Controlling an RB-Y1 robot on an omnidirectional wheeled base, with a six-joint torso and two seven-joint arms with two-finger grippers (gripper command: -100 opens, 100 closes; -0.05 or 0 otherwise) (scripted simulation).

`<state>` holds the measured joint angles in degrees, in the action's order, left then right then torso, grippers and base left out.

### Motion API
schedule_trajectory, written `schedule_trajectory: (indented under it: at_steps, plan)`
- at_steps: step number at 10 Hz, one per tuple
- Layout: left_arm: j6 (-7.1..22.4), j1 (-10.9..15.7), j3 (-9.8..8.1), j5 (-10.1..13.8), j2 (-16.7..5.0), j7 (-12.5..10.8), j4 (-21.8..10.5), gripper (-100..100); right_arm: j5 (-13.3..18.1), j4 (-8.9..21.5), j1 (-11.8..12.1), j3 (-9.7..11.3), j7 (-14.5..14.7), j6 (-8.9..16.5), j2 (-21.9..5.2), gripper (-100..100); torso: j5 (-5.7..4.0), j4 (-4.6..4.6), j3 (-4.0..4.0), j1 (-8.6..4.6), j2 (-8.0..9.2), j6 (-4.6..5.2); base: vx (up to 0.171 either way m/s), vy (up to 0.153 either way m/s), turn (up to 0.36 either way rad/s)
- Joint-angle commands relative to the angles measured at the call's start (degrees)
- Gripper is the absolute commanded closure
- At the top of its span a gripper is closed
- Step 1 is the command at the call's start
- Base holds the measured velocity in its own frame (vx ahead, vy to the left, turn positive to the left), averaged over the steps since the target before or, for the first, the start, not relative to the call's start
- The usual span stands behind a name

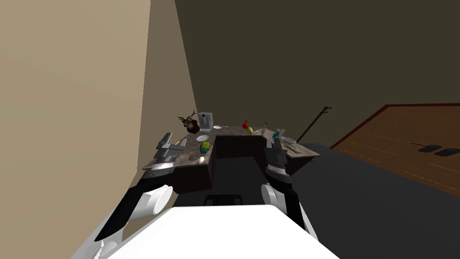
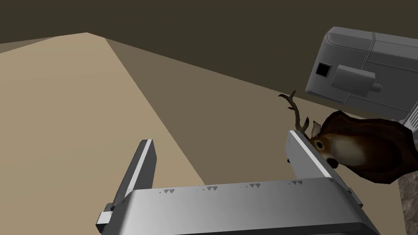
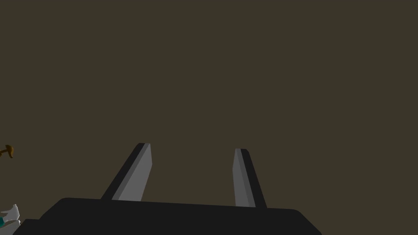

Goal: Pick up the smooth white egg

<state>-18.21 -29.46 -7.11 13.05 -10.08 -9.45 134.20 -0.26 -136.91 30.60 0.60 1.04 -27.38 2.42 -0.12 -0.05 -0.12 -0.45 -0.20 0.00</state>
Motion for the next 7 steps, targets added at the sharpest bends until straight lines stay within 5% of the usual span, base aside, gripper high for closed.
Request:
schedule_trajectory:
  at_steps: [1, 7]
  plan:
    - [2.76, 0.5, -0.9, 1.18, -0.87, -0.32, -0.67, -100, 0.0, 0.0, 0.0, 0.0, 0.0, 0.0, 0.0, 0, 0.0, 0.0, 0.0, 0.0, 0.0, 0.0, 0.042, -0.085, -0.017]
    - [11.56, 1.36, -3.38, 5.15, -3.5, -1.5, -2.8, -100, 0.0, 0.0, 0.0, 0.0, 0.0, 0.0, 0.01, 0, -0.03, -0.01, -0.04, -0.2, -0.09, 0.0, 0.051, -0.121, -0.012]
